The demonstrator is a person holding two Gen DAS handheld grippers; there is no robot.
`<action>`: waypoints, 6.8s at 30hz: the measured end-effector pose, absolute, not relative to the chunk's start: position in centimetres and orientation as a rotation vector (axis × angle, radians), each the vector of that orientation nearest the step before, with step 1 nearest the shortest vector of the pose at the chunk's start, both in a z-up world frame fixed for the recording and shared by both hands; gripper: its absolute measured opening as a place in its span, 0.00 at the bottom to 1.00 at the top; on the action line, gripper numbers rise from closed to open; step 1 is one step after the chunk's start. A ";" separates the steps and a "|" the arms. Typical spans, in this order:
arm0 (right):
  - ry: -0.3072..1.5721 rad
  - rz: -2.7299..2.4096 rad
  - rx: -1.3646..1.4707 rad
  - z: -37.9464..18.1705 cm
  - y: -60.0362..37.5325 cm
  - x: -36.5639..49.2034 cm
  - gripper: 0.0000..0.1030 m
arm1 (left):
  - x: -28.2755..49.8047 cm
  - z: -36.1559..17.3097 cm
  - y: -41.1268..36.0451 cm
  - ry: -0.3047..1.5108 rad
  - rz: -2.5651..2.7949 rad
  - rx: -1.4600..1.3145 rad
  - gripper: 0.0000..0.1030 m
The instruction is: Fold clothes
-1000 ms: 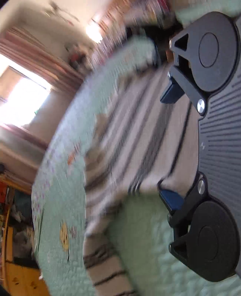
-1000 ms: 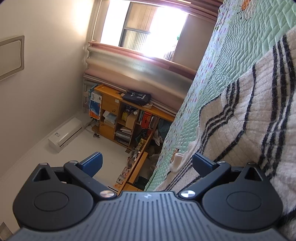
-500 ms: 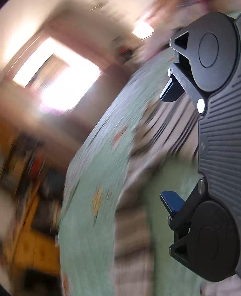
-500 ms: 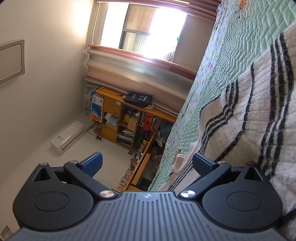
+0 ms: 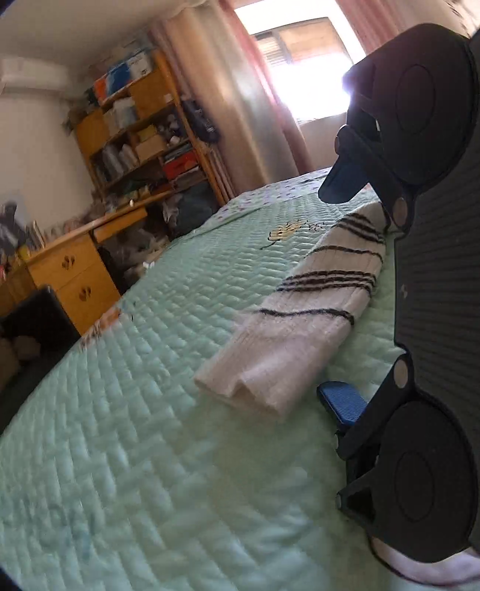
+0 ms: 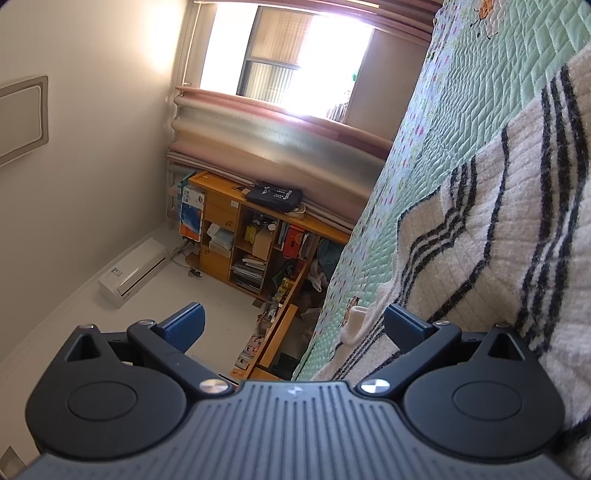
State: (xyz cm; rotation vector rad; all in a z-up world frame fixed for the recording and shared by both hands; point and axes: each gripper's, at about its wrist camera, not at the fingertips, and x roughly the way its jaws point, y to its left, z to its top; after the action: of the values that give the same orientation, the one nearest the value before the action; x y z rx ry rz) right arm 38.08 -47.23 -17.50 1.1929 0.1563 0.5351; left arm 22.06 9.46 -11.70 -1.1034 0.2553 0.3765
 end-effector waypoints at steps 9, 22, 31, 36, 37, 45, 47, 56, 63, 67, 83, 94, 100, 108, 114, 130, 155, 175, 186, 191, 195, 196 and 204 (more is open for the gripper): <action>0.160 0.533 1.182 -17.4 -47.0 38.1 1.00 | 24.1 -10.4 8.1 0.263 0.466 -0.913 0.99; 0.168 0.529 1.166 -17.0 -46.9 38.2 1.00 | 28.5 -4.6 13.0 0.336 0.459 -0.561 0.08; 0.174 0.525 1.151 -16.7 -46.6 38.3 1.00 | 32.6 -5.1 15.9 0.557 0.499 -0.317 0.12; 0.172 0.527 1.156 -16.6 -46.6 38.3 1.00 | 31.1 -6.5 16.7 0.560 0.663 -0.349 0.56; 0.172 0.527 1.156 -16.6 -46.6 38.3 1.00 | 30.3 -6.1 16.6 0.534 0.720 -0.372 0.70; 0.171 0.528 1.157 -16.6 -46.6 38.2 1.00 | 28.2 -4.3 14.6 0.400 0.505 -0.790 0.85; 0.172 0.528 1.156 -16.6 -46.7 38.2 1.00 | 32.3 -4.5 10.4 0.503 0.218 -0.745 0.86; 0.179 0.523 1.160 -16.7 -46.7 38.3 1.00 | 37.4 -6.3 3.5 0.629 0.218 -0.615 0.62; 0.219 0.474 1.082 -14.5 -46.1 37.8 1.00 | 29.8 -4.3 -11.5 0.531 -0.134 -0.454 0.99; 0.158 0.378 1.090 -11.7 -47.3 33.9 1.00 | 24.7 -8.4 -17.1 0.622 -0.178 -0.477 0.99; 0.135 -0.315 1.251 -11.9 -65.7 0.9 0.86 | 24.9 -10.4 -17.4 0.526 -0.187 -0.386 0.99; 0.199 -0.483 1.372 -11.7 -66.5 4.1 1.00 | 25.2 -11.0 -16.6 0.505 -0.204 -0.422 0.99; 0.166 -0.588 1.319 -11.7 -66.7 7.4 1.00 | 25.1 -11.1 -16.0 0.492 -0.221 -0.458 0.99; 0.170 -0.412 1.228 -12.8 -68.4 8.5 0.09 | 25.1 -11.3 -15.8 0.480 -0.231 -0.477 0.99; 0.182 -0.295 0.907 -5.3 -67.8 11.9 0.09 | 25.3 -11.4 -15.8 0.479 -0.233 -0.480 0.99; 0.260 -0.442 0.990 -12.5 -75.8 12.7 0.11 | 25.7 -11.5 -15.9 0.483 -0.228 -0.468 0.99; 0.495 0.024 1.041 -10.1 -64.2 33.4 0.62 | 25.4 -11.6 -15.8 0.467 -0.236 -0.485 0.99; 0.466 0.326 1.016 -7.9 -52.2 22.3 0.84 | 25.6 -11.4 -15.9 0.472 -0.231 -0.480 0.99; 0.519 0.188 0.789 -8.7 -49.1 18.5 0.67 | 25.4 -11.4 -16.1 0.476 -0.228 -0.474 0.99; 0.458 0.248 0.721 -7.1 -45.7 15.0 0.83 | 25.3 -11.4 -16.3 0.480 -0.225 -0.469 0.99; 0.450 0.213 0.658 -12.5 -45.4 13.7 0.85 | 25.4 -11.3 -16.5 0.486 -0.220 -0.457 0.99; 0.427 0.220 0.681 -12.5 -45.8 13.7 0.86 | 25.4 -11.3 -16.5 0.489 -0.220 -0.456 0.99; 0.417 0.215 0.671 -12.7 -45.7 14.9 0.86 | 25.0 -9.2 -17.0 0.671 -0.255 -0.319 0.99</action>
State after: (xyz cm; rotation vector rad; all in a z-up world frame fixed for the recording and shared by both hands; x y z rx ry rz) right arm 14.93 -45.70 -12.67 0.6707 0.4175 0.2149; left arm 24.97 -17.02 -9.17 -0.3187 0.6709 -0.2554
